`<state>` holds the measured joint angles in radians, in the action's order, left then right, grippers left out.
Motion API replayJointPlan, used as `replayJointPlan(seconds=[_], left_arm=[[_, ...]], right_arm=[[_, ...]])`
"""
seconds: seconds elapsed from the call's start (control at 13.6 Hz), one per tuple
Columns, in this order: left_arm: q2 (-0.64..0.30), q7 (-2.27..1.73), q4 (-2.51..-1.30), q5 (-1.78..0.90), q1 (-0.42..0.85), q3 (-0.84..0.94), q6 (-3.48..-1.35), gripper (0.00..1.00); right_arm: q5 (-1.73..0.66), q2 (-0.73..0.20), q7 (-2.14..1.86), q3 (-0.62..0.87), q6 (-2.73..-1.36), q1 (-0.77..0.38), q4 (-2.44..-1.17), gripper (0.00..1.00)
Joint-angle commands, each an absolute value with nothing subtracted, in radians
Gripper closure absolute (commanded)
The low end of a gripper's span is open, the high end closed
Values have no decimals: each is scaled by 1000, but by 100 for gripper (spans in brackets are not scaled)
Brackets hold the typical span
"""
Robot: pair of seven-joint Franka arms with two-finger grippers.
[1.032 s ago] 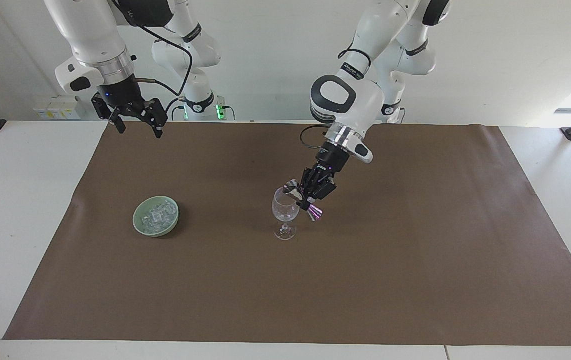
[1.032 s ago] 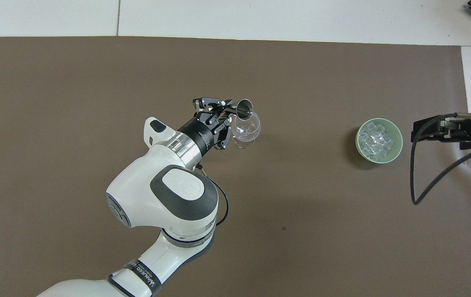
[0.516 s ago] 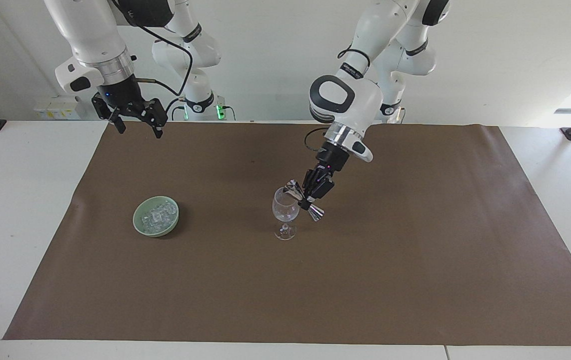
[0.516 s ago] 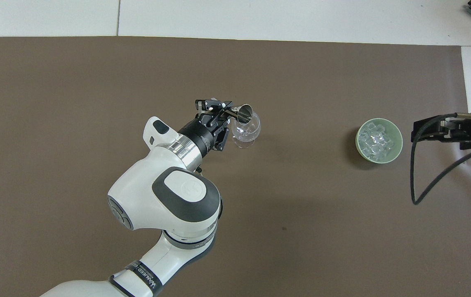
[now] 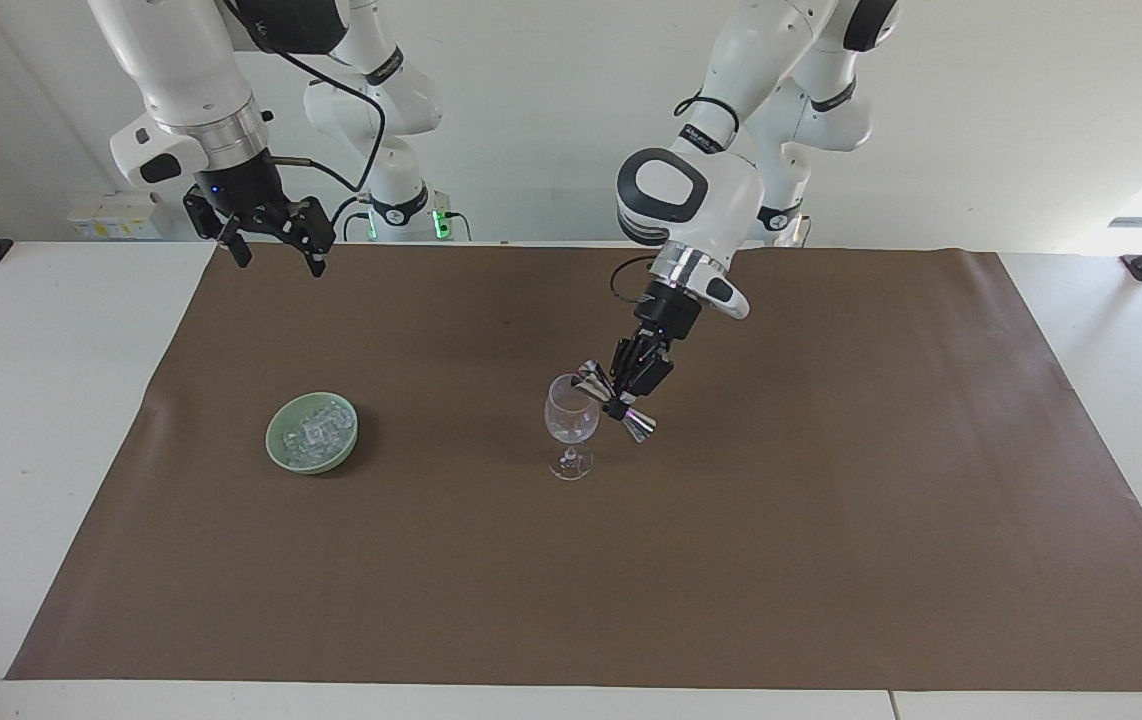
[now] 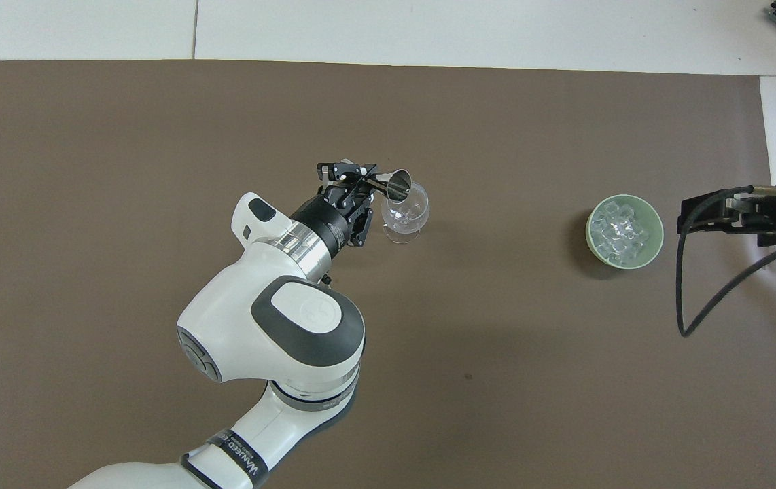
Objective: Pour wine and add ice with both arms
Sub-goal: 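Tilt the jigger over the wine glass with the left gripper to pour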
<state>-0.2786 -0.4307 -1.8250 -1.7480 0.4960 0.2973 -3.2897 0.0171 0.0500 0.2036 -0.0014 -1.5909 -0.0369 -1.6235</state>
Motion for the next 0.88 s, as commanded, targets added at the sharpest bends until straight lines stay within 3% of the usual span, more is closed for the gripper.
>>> replayJointPlan(seconds=[0.0, 0.81], left_arm=[[-288, -426, -1807, -1717, 523, 285, -3324, 100], [-296, -374, -1801, -1654, 523, 284, -3353, 100]], right_arm=[[14, 69, 181, -6, -1595, -40, -1646, 0], [14, 69, 181, -6, -1595, -40, -1646, 0]])
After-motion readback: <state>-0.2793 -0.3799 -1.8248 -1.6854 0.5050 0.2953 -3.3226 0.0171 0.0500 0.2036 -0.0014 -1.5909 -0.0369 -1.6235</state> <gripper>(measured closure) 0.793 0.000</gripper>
